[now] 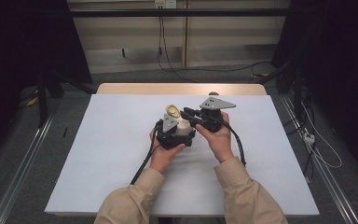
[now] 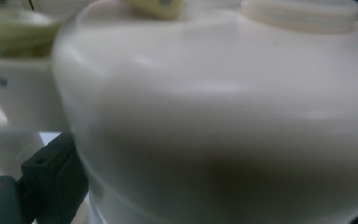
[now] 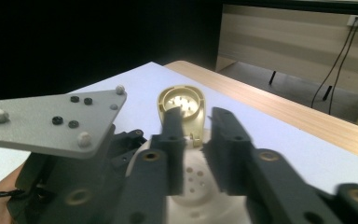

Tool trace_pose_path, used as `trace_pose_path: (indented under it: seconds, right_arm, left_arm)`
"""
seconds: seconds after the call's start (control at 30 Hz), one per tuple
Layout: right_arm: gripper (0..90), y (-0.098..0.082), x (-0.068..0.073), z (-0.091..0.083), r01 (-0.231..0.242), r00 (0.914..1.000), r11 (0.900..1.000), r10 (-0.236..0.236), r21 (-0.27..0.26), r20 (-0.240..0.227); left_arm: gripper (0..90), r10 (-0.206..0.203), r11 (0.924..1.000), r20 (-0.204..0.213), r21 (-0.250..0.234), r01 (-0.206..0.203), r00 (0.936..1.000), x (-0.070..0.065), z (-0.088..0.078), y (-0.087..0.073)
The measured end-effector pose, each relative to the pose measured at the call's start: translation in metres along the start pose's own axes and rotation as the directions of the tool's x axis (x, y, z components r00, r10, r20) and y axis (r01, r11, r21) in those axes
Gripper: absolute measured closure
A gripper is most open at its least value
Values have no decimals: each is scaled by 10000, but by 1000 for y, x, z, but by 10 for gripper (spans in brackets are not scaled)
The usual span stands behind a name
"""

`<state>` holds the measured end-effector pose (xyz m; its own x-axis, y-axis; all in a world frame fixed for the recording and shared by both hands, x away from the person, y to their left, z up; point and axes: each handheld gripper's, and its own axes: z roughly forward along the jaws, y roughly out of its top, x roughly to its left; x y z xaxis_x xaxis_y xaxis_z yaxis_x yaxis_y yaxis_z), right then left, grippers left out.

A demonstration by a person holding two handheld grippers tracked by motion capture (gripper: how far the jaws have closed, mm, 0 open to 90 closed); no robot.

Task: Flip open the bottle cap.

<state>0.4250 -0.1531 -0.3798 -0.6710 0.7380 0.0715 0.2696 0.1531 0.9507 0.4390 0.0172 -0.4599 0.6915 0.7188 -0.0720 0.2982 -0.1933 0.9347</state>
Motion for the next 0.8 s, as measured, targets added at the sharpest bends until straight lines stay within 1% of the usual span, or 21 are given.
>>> trace_pose_path:
  seconds: [0.03,0.1,0.17,0.2,0.23,0.27,0.3,0.33,0.4,0.43,0.47,0.5,0.57,0.6,0.63,0.7,0.77,0.8]
  right_arm:
    - [687,-1,0,-1,-22,10000,10000,22,-1,60]
    - [592,-2,0,-4,-115,9999,9999,115,-60,108]
    - [530,-3,-2,-7,-302,9995,9995,303,-126,118]
    - [482,-4,-3,-9,-466,9988,9987,468,-181,139]
    - [457,-4,-3,-10,-561,9983,9979,566,-318,137]
    - [440,-4,-4,-12,-580,9983,9975,582,-396,58]
    - [397,-5,-3,-13,-598,9982,9975,601,-368,59]
    - [346,-5,-3,-14,-598,9981,9975,604,-379,141]
    - [335,-5,-2,-18,-590,9981,9965,598,-589,112]
    - [299,-5,-2,-19,-611,9980,9961,618,-636,96]
    - [242,-5,-1,-20,-614,9980,9964,620,-582,100]
    - [211,-6,-1,-20,-637,9978,9968,646,-473,178]
    - [205,-8,0,-23,-606,9976,9967,623,-535,316]
    - [187,-10,-1,-24,-669,9972,9961,687,-574,308]
    - [169,-11,-1,-26,-771,9965,9955,787,-550,282]
    - [161,-12,-1,-30,-710,9964,9959,735,-568,419]
    - [131,-14,-1,-35,-673,9963,9960,701,-580,492]
    - [115,-15,-2,-37,-711,9958,9959,741,-557,535]
  left_arm:
    - [36,-18,10000,14,-1,18,10000,0,0,0]
    - [35,-65,10000,73,60,65,10000,1,0,0]
    - [33,-164,9998,202,142,162,9997,2,0,0]
    - [32,-257,9995,264,214,252,9993,2,-1,0]
    - [29,-354,9990,302,298,345,9989,3,-2,0]
    - [29,-267,9991,308,327,257,9992,2,-3,1]
    - [30,-121,9994,318,318,111,9994,2,-4,1]
    - [31,-63,9993,334,362,51,9994,2,-5,1]
    - [31,-146,9988,346,480,130,9993,1,-6,0]
    - [32,-141,9986,330,517,124,9994,1,-7,0]
    - [33,-158,9983,312,567,140,9994,1,-8,0]
    - [33,-201,9975,317,687,179,9993,1,-8,0]
    - [32,-204,9959,397,887,168,9990,3,-10,0]
    - [32,-334,9955,456,905,292,9984,2,-10,-1]
    - [30,-287,9949,454,978,242,9986,2,-12,-1]
    - [41,-43,9907,435,1363,-17,9990,2,-16,-4]
    - [54,199,9886,446,1482,-263,9988,4,-23,-7]
    - [56,142,9896,488,1424,-210,9987,4,-27,-8]
